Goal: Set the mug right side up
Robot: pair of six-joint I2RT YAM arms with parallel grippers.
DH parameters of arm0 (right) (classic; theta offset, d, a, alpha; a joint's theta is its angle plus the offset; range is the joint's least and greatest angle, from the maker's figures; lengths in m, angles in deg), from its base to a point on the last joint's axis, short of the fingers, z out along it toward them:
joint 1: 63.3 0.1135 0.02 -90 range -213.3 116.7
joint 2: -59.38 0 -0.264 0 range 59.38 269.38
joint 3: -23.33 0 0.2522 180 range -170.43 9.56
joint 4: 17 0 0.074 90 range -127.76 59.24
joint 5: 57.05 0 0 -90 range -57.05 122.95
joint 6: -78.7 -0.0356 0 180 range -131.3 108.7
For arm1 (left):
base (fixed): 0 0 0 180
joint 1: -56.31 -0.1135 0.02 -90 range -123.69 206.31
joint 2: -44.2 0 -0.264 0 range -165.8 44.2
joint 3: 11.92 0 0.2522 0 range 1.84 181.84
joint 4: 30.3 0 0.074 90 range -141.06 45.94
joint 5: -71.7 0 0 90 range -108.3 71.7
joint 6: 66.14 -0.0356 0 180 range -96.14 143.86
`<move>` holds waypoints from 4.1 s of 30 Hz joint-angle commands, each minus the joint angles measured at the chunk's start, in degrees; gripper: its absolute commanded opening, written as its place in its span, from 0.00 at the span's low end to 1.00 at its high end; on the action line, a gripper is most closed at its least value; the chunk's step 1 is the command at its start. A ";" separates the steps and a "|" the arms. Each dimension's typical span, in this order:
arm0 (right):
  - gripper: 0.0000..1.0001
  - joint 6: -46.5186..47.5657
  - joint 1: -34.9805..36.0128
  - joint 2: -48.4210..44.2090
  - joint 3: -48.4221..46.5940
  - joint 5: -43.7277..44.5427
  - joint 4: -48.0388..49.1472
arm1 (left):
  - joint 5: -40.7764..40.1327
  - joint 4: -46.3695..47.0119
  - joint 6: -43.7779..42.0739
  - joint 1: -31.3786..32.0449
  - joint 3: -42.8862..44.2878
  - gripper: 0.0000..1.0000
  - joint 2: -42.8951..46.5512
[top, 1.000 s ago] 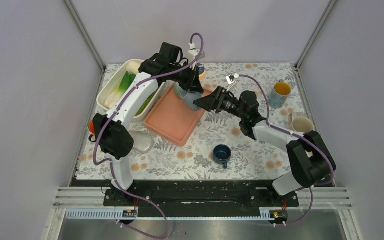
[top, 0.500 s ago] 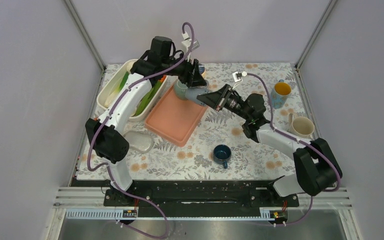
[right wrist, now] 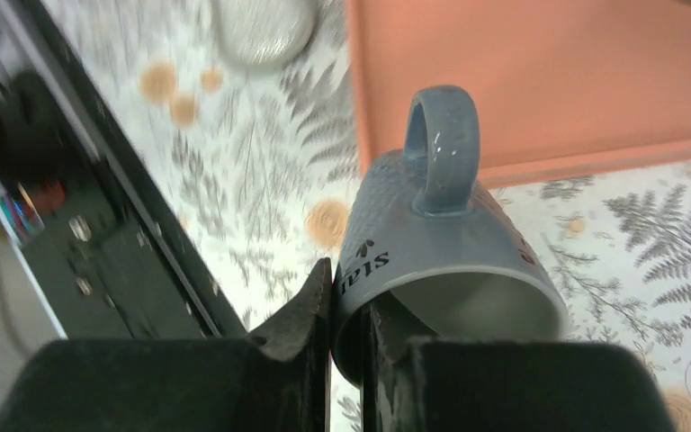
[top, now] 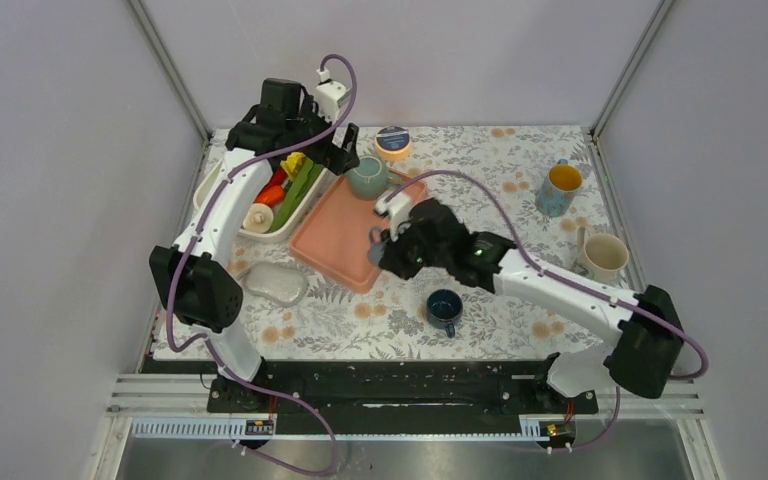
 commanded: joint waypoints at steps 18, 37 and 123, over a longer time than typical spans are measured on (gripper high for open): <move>0.28 28.64 25.87 31.02 -22.49 15.40 -34.20 | -5.73 -4.33 -18.48 -0.41 -0.07 0.99 -5.84; 0.90 25.89 14.19 -4.55 -3.29 3.73 -21.80 | -10.37 -2.97 -42.76 12.13 22.53 0.99 -28.20; 0.00 -18.44 -14.61 11.76 6.69 -20.11 50.32 | 21.98 2.62 0.18 4.33 -0.16 0.15 -2.01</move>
